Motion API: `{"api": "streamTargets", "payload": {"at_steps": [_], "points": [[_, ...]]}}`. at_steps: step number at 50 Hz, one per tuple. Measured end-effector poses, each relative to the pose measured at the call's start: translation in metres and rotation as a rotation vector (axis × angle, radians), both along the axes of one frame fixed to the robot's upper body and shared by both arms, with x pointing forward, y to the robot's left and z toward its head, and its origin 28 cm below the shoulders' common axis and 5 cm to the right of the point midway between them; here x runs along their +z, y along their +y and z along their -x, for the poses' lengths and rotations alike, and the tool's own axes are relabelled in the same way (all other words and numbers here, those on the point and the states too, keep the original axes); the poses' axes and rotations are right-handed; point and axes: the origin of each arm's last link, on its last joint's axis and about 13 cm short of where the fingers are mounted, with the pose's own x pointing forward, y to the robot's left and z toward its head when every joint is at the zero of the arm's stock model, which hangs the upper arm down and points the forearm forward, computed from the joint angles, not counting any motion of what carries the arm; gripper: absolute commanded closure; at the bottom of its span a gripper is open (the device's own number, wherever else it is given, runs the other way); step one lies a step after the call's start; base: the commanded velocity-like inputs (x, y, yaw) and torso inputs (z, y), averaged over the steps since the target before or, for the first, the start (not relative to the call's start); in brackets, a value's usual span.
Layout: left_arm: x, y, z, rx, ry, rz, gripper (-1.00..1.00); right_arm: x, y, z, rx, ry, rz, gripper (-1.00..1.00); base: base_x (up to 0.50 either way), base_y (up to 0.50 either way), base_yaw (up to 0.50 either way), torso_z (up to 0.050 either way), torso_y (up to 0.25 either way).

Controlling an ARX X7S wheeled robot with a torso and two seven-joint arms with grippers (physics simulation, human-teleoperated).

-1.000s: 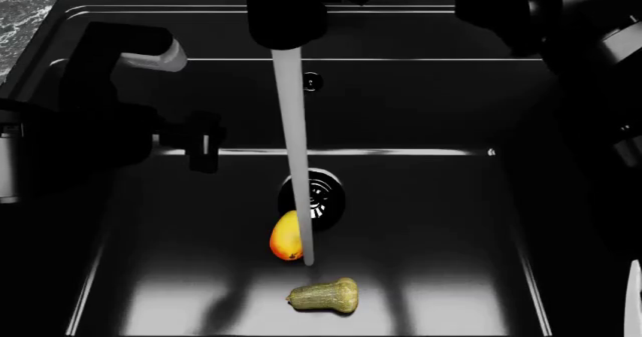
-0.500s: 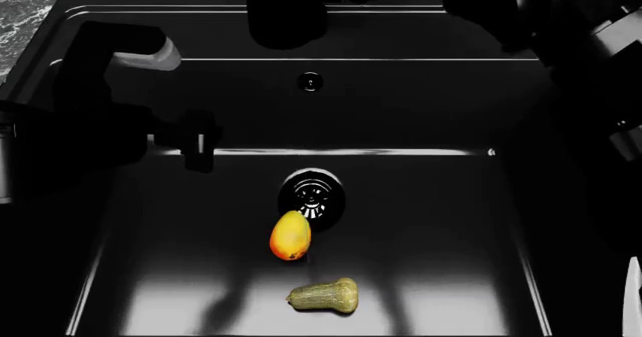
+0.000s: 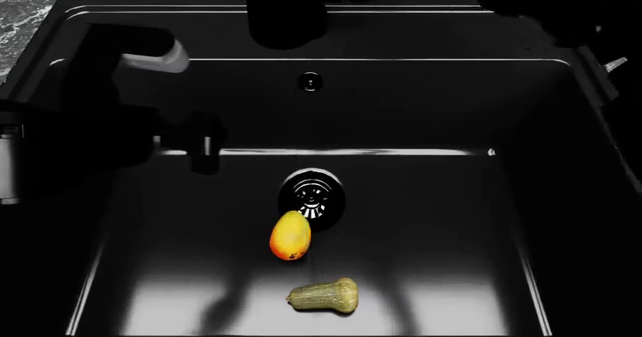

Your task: Pick up the fruits and vegetables and place them in the sink. Turn on the sink faucet to wash them. Then turn the sink off and put them in the tray.

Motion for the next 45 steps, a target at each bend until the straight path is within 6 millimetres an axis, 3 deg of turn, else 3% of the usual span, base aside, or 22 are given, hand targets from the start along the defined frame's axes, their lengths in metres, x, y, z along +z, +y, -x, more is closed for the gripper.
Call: {"api": "streamTargets", "payload": {"at_steps": [21, 32, 45], "points": [[0.004, -0.014, 0.003, -0.035, 0.019, -0.047, -1.0, 0.001, -0.031, 0.053, 0.072, 0.185, 0.071, -1.0, 0.0, 0.0, 0.0, 0.0, 0.0], [0.005, -0.02, 0.004, -0.048, 0.029, -0.073, -1.0, -0.007, -0.031, 0.082, 0.207, 0.353, 0.199, -1.0, 0.0, 0.0, 0.0, 0.0, 0.0], [0.005, -0.022, 0.002, -0.049, 0.038, -0.086, -1.0, -0.035, -0.023, 0.092, 0.352, 0.545, 0.335, -1.0, 0.0, 0.0, 0.0, 0.0, 0.0]]}}
